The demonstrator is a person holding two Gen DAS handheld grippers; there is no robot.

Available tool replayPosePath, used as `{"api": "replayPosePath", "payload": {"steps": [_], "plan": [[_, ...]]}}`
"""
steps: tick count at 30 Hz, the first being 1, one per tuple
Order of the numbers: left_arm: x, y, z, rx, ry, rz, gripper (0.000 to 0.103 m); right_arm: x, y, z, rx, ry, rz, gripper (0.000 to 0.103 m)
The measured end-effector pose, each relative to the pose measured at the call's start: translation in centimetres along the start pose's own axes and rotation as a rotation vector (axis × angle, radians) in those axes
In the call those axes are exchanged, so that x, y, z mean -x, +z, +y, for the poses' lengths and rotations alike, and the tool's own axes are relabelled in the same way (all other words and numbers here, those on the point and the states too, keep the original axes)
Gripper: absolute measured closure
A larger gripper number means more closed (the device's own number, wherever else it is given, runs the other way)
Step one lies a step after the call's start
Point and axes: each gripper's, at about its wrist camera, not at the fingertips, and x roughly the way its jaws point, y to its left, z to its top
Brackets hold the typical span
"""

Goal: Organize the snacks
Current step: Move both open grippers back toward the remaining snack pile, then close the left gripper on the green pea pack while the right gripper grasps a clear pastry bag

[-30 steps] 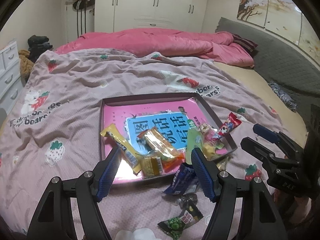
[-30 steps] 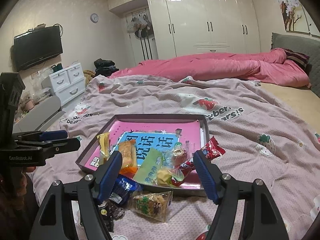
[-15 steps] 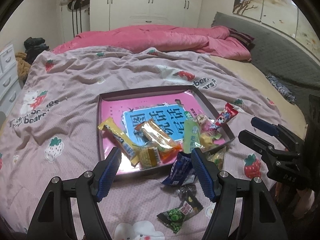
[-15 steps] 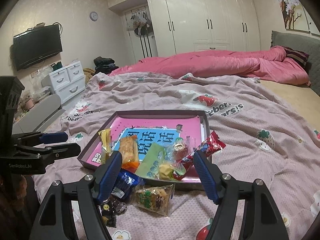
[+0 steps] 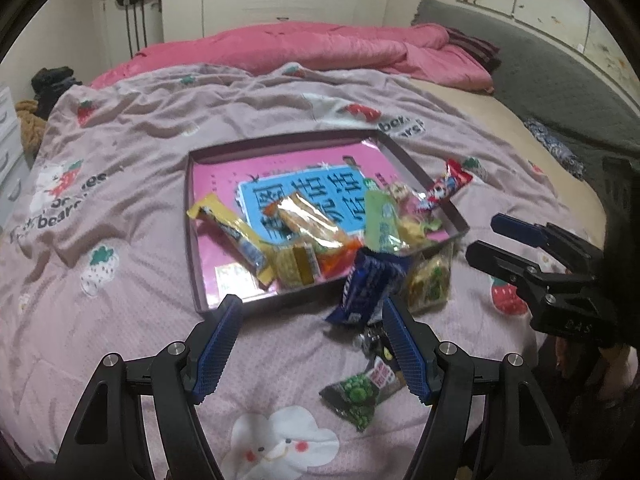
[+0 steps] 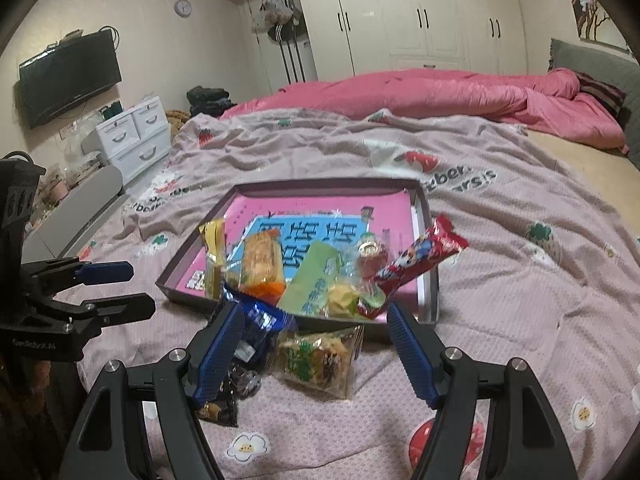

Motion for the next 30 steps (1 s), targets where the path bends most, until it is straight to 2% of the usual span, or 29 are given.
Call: {"api": "replayPosePath", "payload": {"steps": [17, 30], "plan": [[-2.3, -2.3, -0.7, -0.071, -0.035, 0.113, 0.029, -2.2, -1.4, 0.1, 0.007, 0.007, 0.105, 0.029], [-4.6, -4.0, -2.8, -0.182, -0.137, 0.201, 0.029, -3.0, -1.7, -0.2, 0.002, 0.001, 0.138, 0.029]]}}
